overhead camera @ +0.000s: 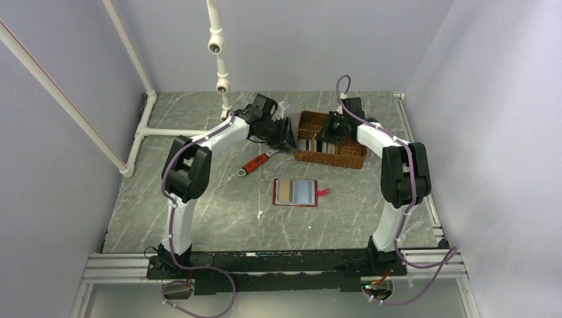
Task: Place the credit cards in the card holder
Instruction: Pick up the credit card from the storage box.
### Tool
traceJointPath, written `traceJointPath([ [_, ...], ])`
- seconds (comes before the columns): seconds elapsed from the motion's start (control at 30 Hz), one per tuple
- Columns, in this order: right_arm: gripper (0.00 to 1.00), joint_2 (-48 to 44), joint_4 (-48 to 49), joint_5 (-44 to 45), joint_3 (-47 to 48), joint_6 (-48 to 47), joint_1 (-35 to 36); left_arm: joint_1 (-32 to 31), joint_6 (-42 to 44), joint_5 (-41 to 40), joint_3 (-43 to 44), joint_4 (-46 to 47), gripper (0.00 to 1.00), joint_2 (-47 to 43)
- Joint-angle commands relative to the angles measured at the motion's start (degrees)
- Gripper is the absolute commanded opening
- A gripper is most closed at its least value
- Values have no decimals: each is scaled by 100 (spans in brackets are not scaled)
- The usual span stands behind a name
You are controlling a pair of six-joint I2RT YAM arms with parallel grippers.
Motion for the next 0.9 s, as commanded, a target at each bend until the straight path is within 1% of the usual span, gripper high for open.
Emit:
traceJointPath([
  [0.0,0,-16,432,-250,33,20,-12,-2,-43,168,255,145,50,-12],
  [0.23,0,130,242,-159,193,-76,-12,-7,-21,183,305,132,50,-31],
  [0.33,5,276,164,-202,269,-135,-3,-7,-14,184,280,136,50,-60],
  [0.37,5,298,165,-204,272,-163,-3,-7,-9,183,272,138,50,-68],
  [0.43,0,290,258,-236,189,-159,4,-7,-4,173,257,139,50,-100],
  [0.5,0,257,376,-370,132,-117,-6,2,-4,161,261,138,50,-112],
  [0.67,0,-246,588,-485,40,51,-55,55,-52,257,288,145,50,-154],
  [0.87,0,-625,725,-1080,-204,326,-348,255,-333,835,607,229,52,-137],
])
